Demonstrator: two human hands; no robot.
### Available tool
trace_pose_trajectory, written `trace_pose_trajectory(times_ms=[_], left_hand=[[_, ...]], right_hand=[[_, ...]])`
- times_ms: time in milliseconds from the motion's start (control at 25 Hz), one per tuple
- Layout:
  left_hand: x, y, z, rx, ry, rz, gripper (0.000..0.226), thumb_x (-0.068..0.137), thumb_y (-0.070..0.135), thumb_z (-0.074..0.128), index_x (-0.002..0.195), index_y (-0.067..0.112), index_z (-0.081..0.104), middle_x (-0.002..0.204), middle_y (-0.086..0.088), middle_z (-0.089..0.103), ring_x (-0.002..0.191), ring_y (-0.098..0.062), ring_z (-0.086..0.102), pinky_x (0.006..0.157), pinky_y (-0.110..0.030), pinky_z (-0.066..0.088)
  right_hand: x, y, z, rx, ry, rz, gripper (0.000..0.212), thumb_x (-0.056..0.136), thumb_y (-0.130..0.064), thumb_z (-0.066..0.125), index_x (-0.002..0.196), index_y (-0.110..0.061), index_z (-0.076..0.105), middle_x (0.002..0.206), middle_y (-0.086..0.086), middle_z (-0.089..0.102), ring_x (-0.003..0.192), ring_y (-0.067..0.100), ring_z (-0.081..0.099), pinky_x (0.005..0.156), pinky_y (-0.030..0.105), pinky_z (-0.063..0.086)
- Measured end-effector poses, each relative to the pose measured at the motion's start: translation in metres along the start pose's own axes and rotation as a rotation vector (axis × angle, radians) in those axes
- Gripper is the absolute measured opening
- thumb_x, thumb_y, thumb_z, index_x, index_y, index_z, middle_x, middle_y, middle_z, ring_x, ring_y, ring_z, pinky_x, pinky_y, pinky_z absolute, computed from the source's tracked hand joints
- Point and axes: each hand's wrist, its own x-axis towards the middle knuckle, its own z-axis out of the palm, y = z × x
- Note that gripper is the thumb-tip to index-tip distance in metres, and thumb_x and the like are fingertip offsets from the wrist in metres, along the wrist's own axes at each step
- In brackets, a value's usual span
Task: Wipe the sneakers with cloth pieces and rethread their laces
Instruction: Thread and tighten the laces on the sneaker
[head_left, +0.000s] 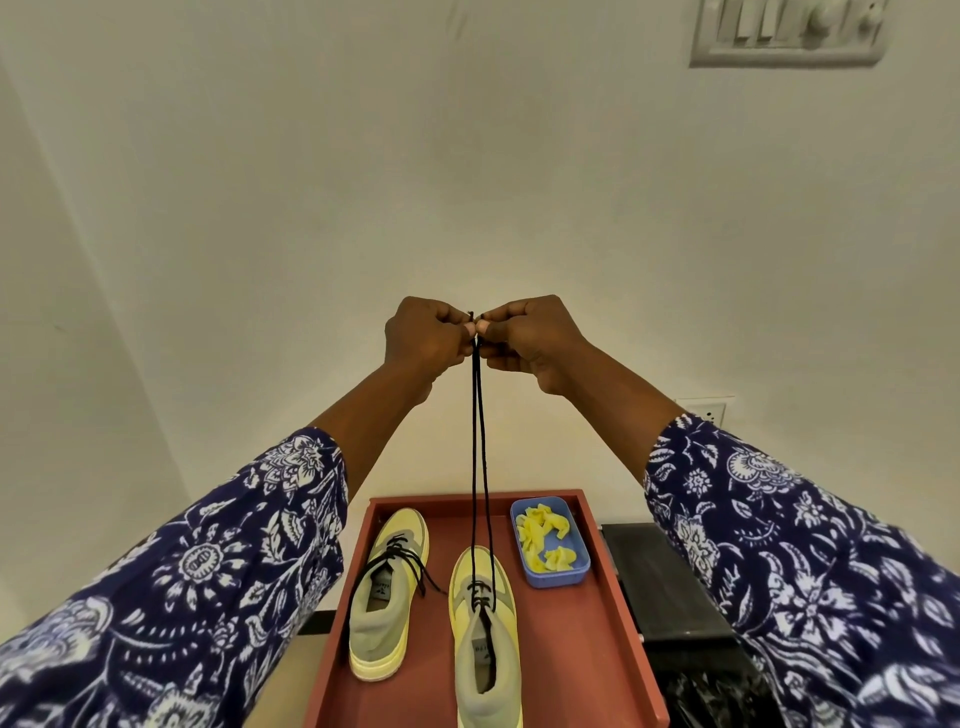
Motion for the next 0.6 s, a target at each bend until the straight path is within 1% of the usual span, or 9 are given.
trace_pose_trajectory(times_ms=[160, 280, 360, 440, 600], left_hand=[[0.001, -0.002, 0.000, -0.031, -0.005, -0.012, 0.006, 0.084, 0.005, 0.064, 0.089, 0.002, 0.066, 0.080, -0.011, 0.064, 0.062, -0.013, 0.061, 0.063, -0.021, 0.054], [0.001, -0.006, 0.002, -0.073, 0.009, -0.022, 0.003, 0.084, 0.008, 0.064, 0.086, 0.005, 0.065, 0.079, -0.008, 0.064, 0.065, -0.014, 0.062, 0.066, -0.023, 0.055], [0.000, -0.011, 0.004, -0.086, 0.018, -0.030, 0.003, 0.085, 0.009, 0.064, 0.086, 0.007, 0.064, 0.081, -0.009, 0.064, 0.066, -0.015, 0.062, 0.069, -0.026, 0.055], [0.001, -0.018, 0.006, -0.094, 0.019, -0.041, 0.004, 0.085, 0.009, 0.063, 0.088, 0.007, 0.065, 0.084, -0.011, 0.065, 0.067, -0.016, 0.063, 0.073, -0.029, 0.056], [0.005, -0.032, 0.008, -0.106, 0.024, -0.064, 0.005, 0.086, 0.010, 0.062, 0.088, 0.006, 0.065, 0.086, -0.012, 0.066, 0.071, -0.019, 0.065, 0.076, -0.031, 0.057]], right_hand=[[0.001, 0.000, 0.000, 0.029, -0.013, 0.018, 0.014, 0.082, -0.004, 0.066, 0.096, -0.001, 0.067, 0.084, 0.010, 0.066, 0.069, 0.019, 0.063, 0.064, 0.027, 0.055], [0.003, 0.005, 0.000, 0.034, -0.017, 0.013, 0.014, 0.083, -0.006, 0.066, 0.096, -0.001, 0.067, 0.087, 0.012, 0.067, 0.074, 0.021, 0.065, 0.065, 0.027, 0.055], [0.005, 0.010, 0.001, -0.004, -0.013, -0.005, 0.012, 0.083, -0.007, 0.066, 0.094, -0.003, 0.067, 0.091, 0.013, 0.068, 0.079, 0.023, 0.067, 0.068, 0.028, 0.056], [0.007, 0.016, 0.003, -0.057, -0.013, -0.028, 0.010, 0.083, -0.008, 0.066, 0.091, -0.004, 0.067, 0.091, 0.014, 0.068, 0.079, 0.022, 0.067, 0.069, 0.028, 0.056], [0.010, 0.030, 0.007, -0.142, -0.044, -0.074, 0.011, 0.084, -0.007, 0.063, 0.094, -0.002, 0.066, 0.088, 0.013, 0.067, 0.080, 0.022, 0.067, 0.070, 0.028, 0.054]])
